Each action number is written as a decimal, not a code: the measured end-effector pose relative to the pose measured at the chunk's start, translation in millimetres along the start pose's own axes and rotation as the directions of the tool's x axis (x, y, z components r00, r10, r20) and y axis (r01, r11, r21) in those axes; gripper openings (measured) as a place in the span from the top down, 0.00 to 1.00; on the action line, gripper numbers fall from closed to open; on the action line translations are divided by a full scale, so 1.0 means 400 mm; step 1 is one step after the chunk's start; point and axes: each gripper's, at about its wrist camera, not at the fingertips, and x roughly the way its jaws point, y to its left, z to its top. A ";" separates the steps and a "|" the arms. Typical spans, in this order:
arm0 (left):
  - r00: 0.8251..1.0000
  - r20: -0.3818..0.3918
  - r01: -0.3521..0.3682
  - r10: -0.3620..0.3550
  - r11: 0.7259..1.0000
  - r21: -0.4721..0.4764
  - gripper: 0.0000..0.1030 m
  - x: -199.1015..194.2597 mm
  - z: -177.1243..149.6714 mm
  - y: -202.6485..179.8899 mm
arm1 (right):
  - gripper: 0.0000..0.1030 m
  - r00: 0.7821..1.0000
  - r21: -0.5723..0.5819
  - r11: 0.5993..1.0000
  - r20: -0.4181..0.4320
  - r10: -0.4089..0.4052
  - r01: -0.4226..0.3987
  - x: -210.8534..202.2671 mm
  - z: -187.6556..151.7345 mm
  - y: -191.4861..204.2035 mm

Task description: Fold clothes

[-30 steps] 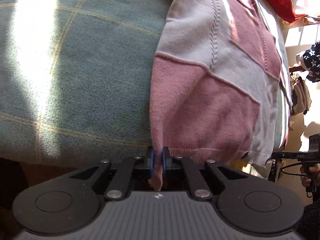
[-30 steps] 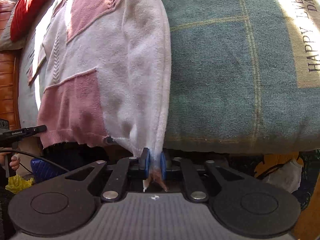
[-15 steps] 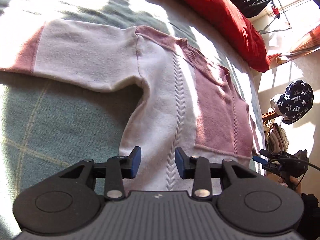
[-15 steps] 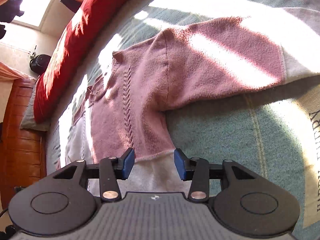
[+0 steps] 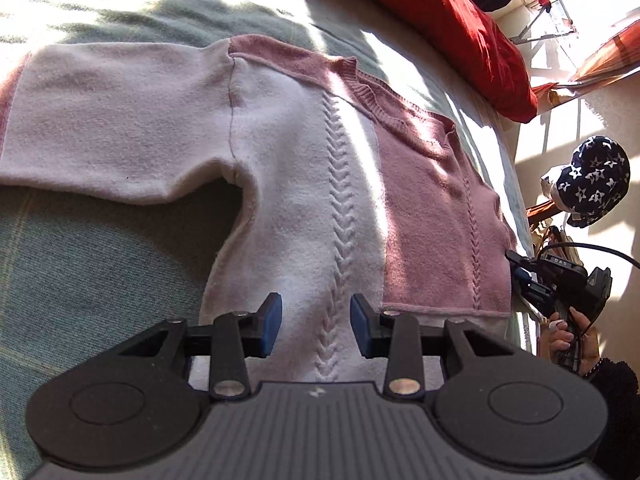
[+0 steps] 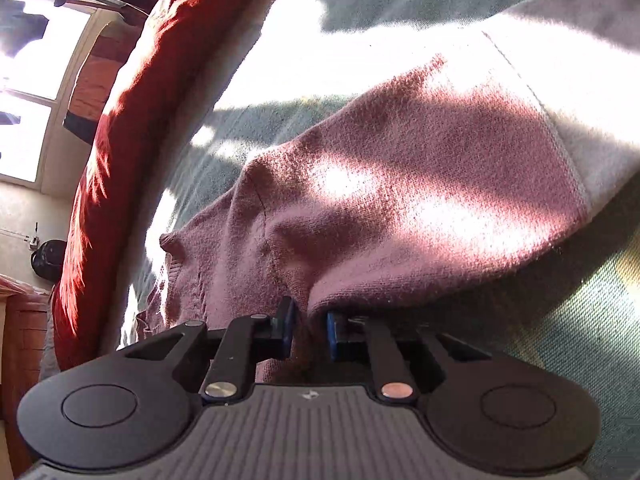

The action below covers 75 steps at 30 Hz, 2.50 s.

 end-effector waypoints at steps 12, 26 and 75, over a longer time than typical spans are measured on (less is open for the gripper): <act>0.990 0.085 -0.122 0.114 0.988 0.099 0.59 -0.004 -0.002 -0.029 | 0.53 0.992 -0.156 0.981 -0.032 -0.118 0.112 -0.079 -0.080 0.033; 0.947 0.250 -0.184 0.203 0.978 -0.097 0.65 0.045 0.127 0.078 | 0.43 0.984 -0.448 0.894 -0.159 -0.085 0.005 -0.088 -0.294 0.210; 0.975 0.021 -0.163 0.219 0.653 0.740 0.18 -0.012 -0.541 -0.174 | 0.00 0.983 -0.956 0.282 -0.126 -0.136 -0.083 -0.095 -0.764 0.174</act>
